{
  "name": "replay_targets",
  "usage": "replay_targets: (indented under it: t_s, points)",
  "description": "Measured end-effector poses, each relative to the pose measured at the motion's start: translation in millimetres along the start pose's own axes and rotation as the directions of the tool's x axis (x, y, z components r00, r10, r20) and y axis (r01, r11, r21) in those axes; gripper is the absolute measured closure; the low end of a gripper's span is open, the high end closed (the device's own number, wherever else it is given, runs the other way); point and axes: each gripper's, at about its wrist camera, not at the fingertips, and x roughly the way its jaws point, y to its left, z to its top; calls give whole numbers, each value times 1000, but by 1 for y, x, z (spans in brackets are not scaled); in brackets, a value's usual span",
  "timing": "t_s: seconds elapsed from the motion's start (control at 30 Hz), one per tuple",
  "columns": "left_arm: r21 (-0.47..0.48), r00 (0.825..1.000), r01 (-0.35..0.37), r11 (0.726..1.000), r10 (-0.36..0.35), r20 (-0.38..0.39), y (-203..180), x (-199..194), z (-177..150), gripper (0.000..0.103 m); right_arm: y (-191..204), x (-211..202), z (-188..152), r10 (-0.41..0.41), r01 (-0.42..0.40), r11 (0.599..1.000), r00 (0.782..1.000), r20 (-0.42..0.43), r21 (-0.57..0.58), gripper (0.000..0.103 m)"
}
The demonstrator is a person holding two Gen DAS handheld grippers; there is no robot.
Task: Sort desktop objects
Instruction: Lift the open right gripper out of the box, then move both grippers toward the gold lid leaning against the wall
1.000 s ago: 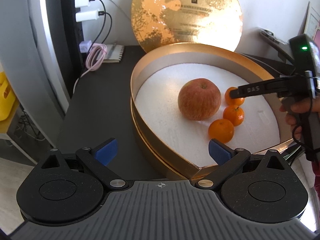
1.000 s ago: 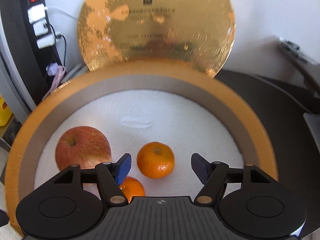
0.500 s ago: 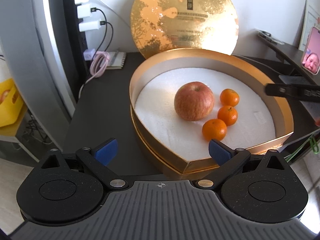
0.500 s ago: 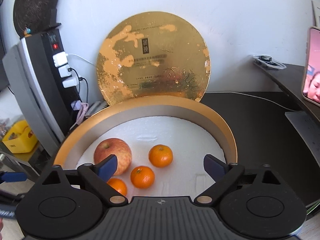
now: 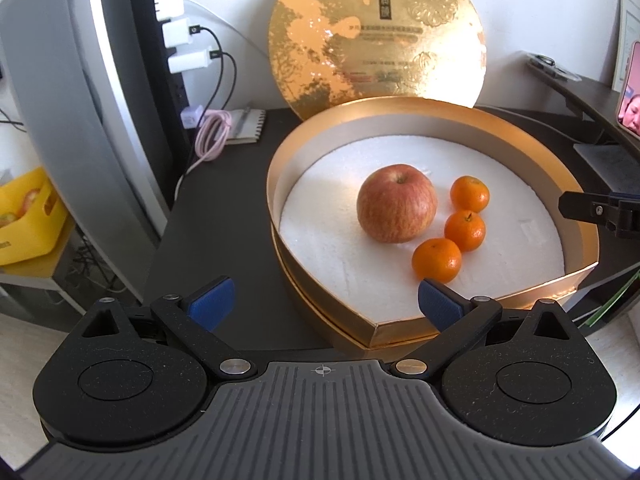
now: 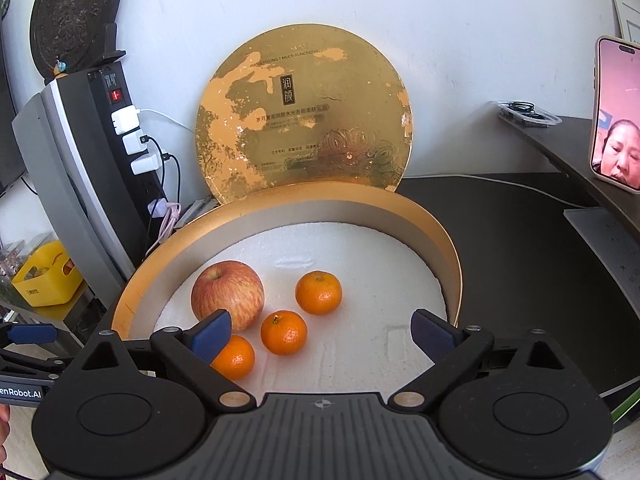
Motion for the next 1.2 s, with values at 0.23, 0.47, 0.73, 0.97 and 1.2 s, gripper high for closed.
replay_targets:
  t_s: [0.23,0.47,0.73,0.97,1.2]
  points:
    - [4,1000,0,1000,0,-4,0,3,2,2,4,0,-1,-1,1,1000,1000,-2,-2,6]
    - [-3,1000,18,1000,-18,-17,5,10,2,2,5,0,-1,-10,10,1000,1000,-6,2,6]
    - [-25,1000,26,999,-26,-11,15,13,3,2,5,2,2,-17,16,1000,1000,5,11,6]
    - [-45,1000,19,999,-20,-2,26,17,10,2,0,4,8,-13,12,999,999,38,31,5]
    - [-27,999,29,999,-28,32,32,19,27,2,-7,2,32,1,-4,1000,993,115,19,1]
